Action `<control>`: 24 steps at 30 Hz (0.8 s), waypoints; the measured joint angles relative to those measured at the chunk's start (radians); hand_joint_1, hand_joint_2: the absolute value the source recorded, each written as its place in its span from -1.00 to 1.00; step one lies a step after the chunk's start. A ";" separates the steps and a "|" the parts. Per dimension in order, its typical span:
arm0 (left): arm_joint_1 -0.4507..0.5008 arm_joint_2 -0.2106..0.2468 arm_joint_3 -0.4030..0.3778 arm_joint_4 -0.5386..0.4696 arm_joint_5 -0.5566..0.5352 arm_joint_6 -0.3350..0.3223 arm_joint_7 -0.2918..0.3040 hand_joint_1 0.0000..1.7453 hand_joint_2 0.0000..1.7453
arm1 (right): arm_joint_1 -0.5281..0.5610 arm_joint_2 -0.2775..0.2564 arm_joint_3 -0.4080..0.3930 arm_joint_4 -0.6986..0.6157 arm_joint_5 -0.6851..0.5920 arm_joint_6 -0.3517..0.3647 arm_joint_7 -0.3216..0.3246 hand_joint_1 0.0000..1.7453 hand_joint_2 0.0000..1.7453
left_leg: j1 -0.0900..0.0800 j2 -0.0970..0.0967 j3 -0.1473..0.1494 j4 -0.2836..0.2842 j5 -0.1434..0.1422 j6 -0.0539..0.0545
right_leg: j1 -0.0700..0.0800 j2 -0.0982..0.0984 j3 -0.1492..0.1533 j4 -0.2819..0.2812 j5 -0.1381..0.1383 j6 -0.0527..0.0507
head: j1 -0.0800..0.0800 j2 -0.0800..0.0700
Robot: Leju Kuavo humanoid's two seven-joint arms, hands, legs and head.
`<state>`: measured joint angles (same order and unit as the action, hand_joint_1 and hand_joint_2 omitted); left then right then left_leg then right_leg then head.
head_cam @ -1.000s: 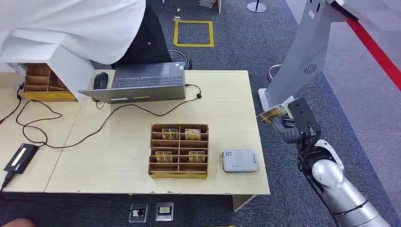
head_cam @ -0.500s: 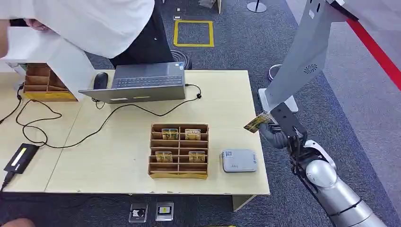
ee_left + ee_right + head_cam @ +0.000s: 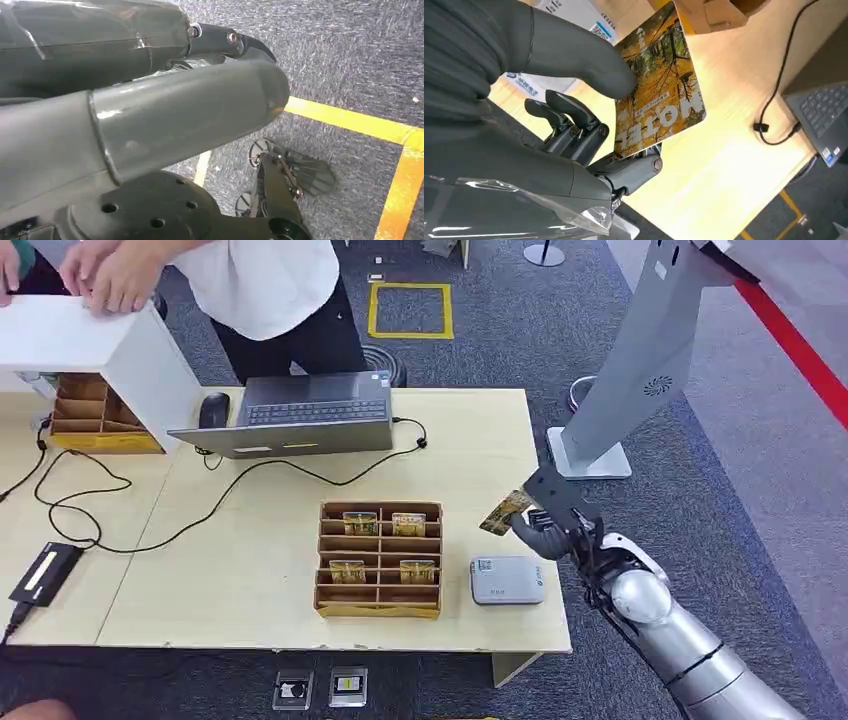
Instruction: Pass the card to the sensor for recognition and then transmit it.
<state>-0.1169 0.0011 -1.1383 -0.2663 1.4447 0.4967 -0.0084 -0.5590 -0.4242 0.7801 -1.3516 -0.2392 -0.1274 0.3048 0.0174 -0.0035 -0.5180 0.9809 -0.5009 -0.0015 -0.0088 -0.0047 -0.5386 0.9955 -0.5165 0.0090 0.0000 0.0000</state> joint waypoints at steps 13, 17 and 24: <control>0.000 0.002 0.000 0.000 0.019 0.000 -0.003 -1.00 -1.00 | -0.009 -0.026 0.050 0.061 -0.026 -0.027 0.031 1.00 1.00 | 0.000 0.000 0.001 0.000 0.000 0.000 | 0.000 0.000 0.000 0.000 0.000 0.000 | 0.000 0.000; 0.000 0.003 0.000 0.000 0.021 0.000 -0.003 -1.00 -1.00 | -0.007 -0.046 0.051 0.064 -0.032 -0.038 0.038 1.00 1.00 | 0.000 0.000 0.001 0.000 0.000 0.000 | 0.000 0.001 0.000 0.000 0.000 0.000 | 0.000 0.000; 0.000 0.004 0.000 0.000 0.021 -0.002 -0.003 -1.00 -1.00 | 0.003 -0.071 0.050 0.064 -0.032 -0.042 0.042 1.00 1.00 | 0.000 0.000 0.001 0.000 0.000 0.000 | 0.000 0.001 0.000 0.000 0.000 0.000 | 0.000 0.000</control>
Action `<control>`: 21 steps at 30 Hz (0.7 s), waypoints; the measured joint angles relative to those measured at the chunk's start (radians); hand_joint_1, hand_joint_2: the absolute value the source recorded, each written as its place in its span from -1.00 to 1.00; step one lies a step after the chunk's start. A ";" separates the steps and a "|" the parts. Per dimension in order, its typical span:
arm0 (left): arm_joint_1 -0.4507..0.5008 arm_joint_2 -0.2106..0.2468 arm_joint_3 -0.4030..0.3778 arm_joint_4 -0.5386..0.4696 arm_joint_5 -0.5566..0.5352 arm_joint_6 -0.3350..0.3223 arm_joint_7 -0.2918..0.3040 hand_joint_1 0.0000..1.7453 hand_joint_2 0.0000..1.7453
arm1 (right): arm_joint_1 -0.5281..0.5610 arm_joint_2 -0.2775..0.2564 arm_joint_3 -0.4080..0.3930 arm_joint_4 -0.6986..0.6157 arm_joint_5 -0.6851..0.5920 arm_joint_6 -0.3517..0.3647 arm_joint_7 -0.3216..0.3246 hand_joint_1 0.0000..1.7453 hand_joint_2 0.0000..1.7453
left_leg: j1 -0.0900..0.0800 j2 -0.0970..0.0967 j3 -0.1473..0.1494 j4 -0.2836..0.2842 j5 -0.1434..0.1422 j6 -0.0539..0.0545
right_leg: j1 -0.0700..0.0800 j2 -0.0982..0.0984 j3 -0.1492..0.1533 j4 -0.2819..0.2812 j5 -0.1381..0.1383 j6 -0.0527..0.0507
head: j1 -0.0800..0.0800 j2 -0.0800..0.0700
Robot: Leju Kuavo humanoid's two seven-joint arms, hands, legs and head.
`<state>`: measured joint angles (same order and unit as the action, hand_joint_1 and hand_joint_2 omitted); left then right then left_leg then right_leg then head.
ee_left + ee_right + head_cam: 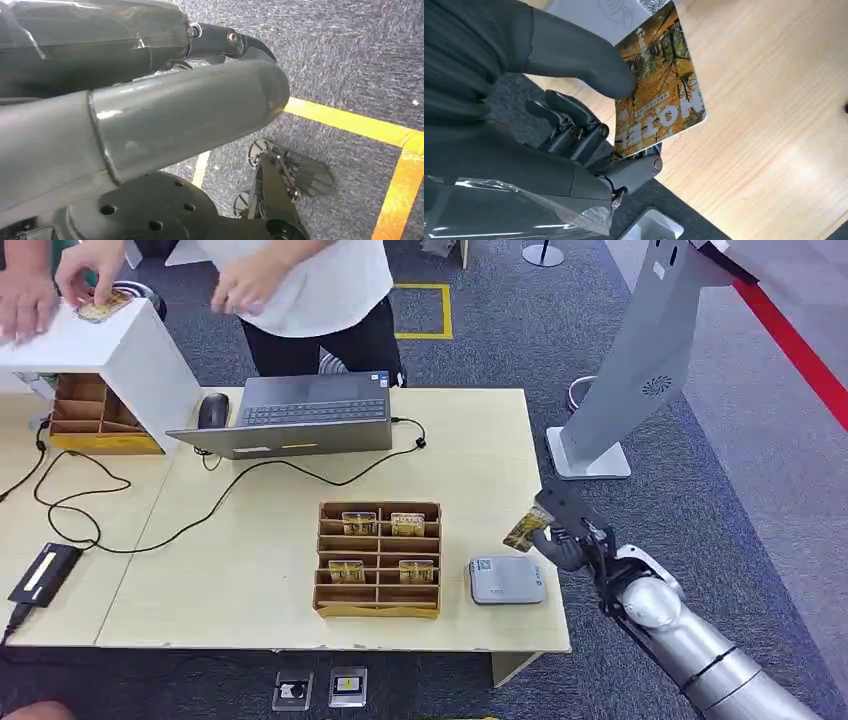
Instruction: Pass the card to the sensor for recognition and then transmit it.
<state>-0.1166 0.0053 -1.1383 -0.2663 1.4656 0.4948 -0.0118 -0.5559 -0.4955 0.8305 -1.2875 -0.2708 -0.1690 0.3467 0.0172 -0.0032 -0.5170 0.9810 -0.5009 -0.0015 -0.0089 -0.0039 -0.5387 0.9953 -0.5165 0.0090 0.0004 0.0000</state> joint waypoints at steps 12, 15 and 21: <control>0.000 0.000 0.000 -0.001 0.000 0.003 0.006 -1.00 -1.00 | 0.014 -0.002 0.035 0.018 0.024 0.055 0.009 1.00 1.00 | 0.000 0.000 0.000 0.000 0.000 0.000 | 0.000 0.000 0.000 0.000 0.000 0.000 | 0.000 0.000; 0.000 0.000 0.000 -0.001 0.001 0.005 0.014 -1.00 -1.00 | 0.014 -0.002 0.047 0.025 0.031 0.062 0.009 1.00 1.00 | 0.000 0.000 0.000 0.000 0.000 0.000 | 0.000 0.000 0.000 0.000 0.000 0.000 | -0.001 0.000; 0.000 0.000 0.000 -0.004 0.002 0.005 0.014 -1.00 -1.00 | 0.013 0.000 0.064 0.037 0.034 0.065 0.009 1.00 1.00 | 0.000 0.000 0.000 0.000 0.000 0.000 | 0.000 0.000 0.000 0.000 0.000 0.000 | 0.000 0.000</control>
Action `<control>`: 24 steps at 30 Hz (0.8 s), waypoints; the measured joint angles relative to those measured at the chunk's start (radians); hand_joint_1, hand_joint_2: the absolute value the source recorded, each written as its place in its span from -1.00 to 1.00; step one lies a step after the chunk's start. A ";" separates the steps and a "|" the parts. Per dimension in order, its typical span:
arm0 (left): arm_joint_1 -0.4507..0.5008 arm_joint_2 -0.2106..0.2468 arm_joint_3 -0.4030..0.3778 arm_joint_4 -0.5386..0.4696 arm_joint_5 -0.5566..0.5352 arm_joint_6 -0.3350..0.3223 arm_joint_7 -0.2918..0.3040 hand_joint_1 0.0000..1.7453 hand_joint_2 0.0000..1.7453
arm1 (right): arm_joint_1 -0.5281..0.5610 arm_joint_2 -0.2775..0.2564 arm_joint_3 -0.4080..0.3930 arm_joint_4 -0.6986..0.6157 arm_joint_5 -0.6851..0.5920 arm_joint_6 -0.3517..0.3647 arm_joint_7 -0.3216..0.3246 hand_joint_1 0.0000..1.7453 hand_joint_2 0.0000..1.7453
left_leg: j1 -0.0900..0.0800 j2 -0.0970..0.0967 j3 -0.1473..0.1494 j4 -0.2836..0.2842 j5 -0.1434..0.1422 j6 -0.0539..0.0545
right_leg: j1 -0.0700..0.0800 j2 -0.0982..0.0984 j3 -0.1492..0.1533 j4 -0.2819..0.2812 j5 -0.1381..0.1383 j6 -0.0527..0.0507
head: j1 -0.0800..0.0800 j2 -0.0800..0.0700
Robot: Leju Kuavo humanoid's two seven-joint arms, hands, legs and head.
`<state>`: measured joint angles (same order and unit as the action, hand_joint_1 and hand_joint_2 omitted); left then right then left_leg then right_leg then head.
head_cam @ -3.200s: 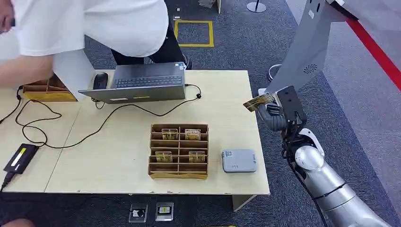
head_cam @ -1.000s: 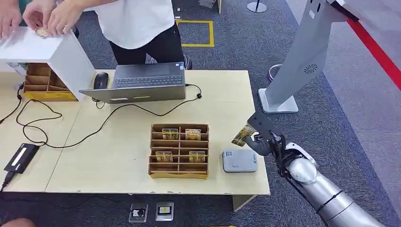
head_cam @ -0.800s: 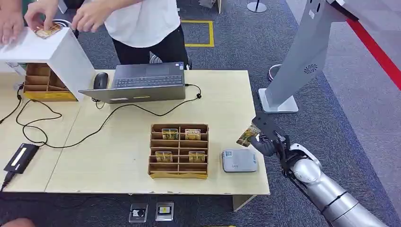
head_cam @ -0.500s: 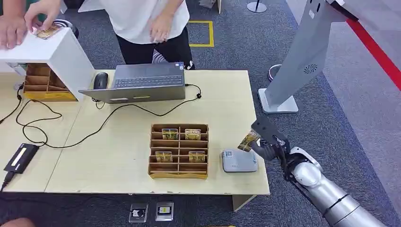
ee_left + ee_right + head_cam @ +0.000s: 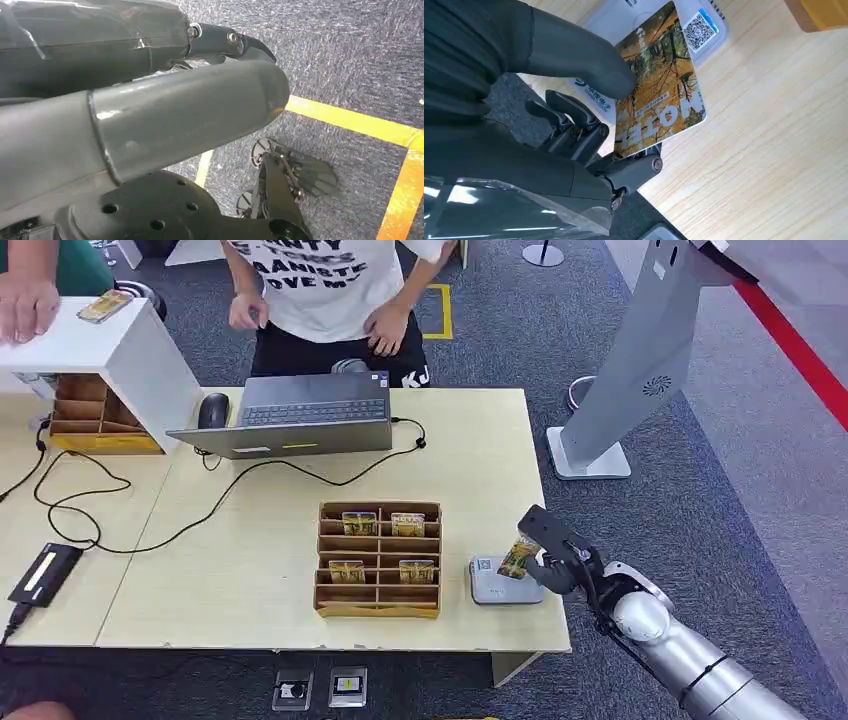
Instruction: Pass the card to the sensor for recognition and then transmit it.
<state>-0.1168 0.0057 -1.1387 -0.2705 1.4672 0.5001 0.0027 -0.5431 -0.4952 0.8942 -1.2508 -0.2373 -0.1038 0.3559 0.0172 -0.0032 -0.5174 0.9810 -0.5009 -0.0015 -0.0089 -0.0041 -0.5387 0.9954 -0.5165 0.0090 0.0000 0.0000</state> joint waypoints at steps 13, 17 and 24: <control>0.000 0.003 0.000 -0.013 0.017 0.010 0.001 -1.00 -1.00 | -0.024 0.015 0.043 0.043 0.028 0.051 0.000 1.00 1.00 | 0.000 0.000 0.000 0.000 0.000 0.000 | 0.000 0.000 0.000 0.000 0.000 0.000 | 0.000 0.000; 0.000 0.004 0.000 -0.016 0.021 0.011 0.000 -1.00 -1.00 | -0.031 0.028 0.056 0.052 0.047 0.068 0.000 1.00 1.00 | 0.000 0.000 0.000 0.000 0.000 0.000 | 0.000 0.000 0.000 0.000 0.000 0.000 | 0.000 0.000; 0.000 0.004 -0.001 -0.022 0.035 0.014 -0.001 -1.00 -1.00 | -0.046 0.056 0.076 0.076 0.074 0.093 -0.001 1.00 1.00 | 0.000 0.000 0.000 0.000 0.000 0.000 | 0.000 0.000 0.000 0.000 0.000 0.000 | 0.000 0.000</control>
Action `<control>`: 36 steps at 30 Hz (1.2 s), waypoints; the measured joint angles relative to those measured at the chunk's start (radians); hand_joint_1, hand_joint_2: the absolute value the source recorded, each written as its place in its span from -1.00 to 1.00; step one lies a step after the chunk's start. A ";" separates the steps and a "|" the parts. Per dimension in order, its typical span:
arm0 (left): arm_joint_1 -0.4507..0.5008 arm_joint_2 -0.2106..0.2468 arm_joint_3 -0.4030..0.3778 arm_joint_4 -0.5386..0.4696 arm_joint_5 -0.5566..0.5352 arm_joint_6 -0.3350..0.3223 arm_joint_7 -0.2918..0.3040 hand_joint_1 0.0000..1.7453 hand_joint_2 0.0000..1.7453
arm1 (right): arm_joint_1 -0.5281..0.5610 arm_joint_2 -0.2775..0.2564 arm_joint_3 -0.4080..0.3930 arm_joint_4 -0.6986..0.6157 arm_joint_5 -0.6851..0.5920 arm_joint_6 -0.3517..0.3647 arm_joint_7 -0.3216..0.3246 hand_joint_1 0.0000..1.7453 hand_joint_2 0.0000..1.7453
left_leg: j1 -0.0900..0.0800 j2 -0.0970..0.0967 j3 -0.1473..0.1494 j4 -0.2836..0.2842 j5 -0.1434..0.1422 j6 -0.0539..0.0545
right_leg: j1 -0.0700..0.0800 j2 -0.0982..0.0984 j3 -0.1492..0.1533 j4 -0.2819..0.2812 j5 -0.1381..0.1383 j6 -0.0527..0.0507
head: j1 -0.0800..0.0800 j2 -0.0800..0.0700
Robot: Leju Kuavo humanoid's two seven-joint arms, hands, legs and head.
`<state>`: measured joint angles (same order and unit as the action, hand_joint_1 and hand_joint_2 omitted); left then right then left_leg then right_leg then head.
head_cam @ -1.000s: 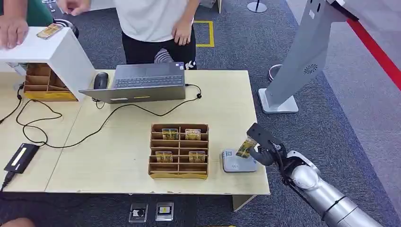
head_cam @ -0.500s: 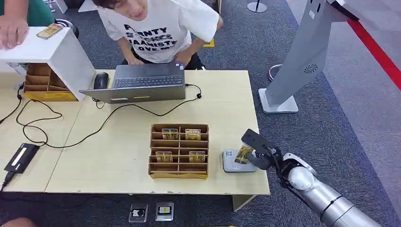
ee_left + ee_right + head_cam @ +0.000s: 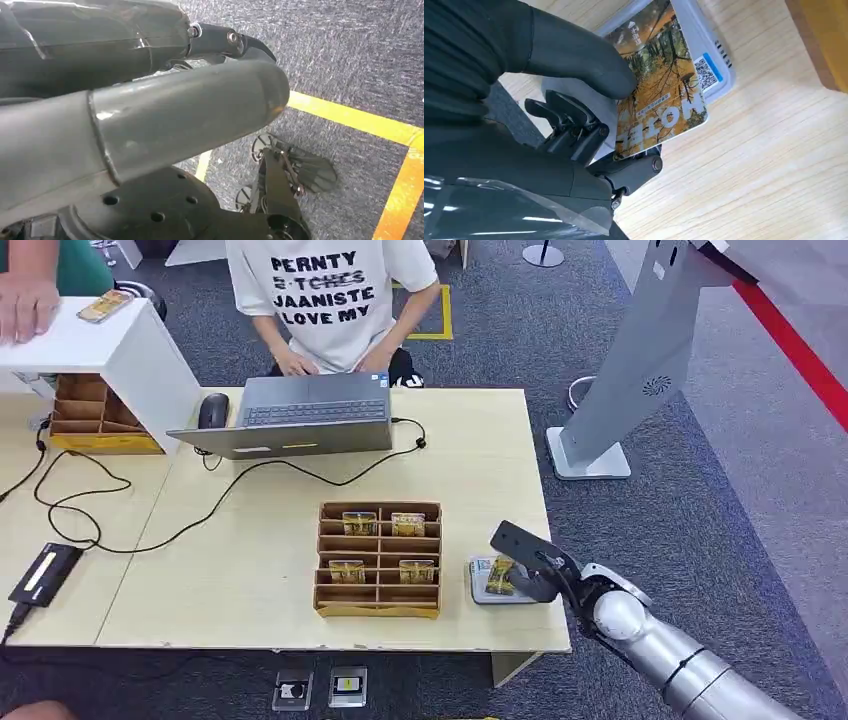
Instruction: Pass the card to the sensor for recognition and then transmit it.
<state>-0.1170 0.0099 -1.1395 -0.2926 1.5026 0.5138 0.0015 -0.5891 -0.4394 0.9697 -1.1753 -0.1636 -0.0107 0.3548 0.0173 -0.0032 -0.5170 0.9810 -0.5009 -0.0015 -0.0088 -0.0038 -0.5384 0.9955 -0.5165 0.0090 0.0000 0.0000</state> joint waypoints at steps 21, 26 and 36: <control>0.000 0.001 -0.009 -0.005 0.009 -0.002 -0.013 -1.00 -1.00 | -0.026 0.038 0.032 0.033 0.018 0.019 0.020 1.00 1.00 | 0.000 0.001 0.003 0.000 0.000 0.000 | 0.000 0.001 0.002 0.000 0.000 0.000 | 0.000 0.000; 0.000 0.002 -0.010 -0.005 0.012 -0.001 -0.019 -1.00 -1.00 | -0.033 0.038 0.034 0.033 -0.013 0.048 0.030 1.00 1.00 | 0.000 0.001 0.003 0.000 0.000 0.000 | 0.000 0.001 0.002 0.000 0.000 0.000 | 0.000 0.000; 0.000 0.010 -0.010 -0.005 0.017 -0.002 -0.022 -1.00 -1.00 | -0.038 0.026 0.039 0.004 -0.052 0.076 0.063 1.00 1.00 | 0.000 0.001 0.003 0.000 0.000 0.000 | 0.000 0.001 0.002 0.000 0.000 0.000 | 0.000 0.000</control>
<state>-0.1169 0.0198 -1.1494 -0.2972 1.5198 0.5123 -0.0202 -0.6272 -0.4135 1.0090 -1.1715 -0.2159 0.0652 0.4181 0.0173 -0.0019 -0.5139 0.9810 -0.5008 -0.0016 -0.0088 -0.0024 -0.5365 0.9955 -0.5163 0.0089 0.0000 0.0000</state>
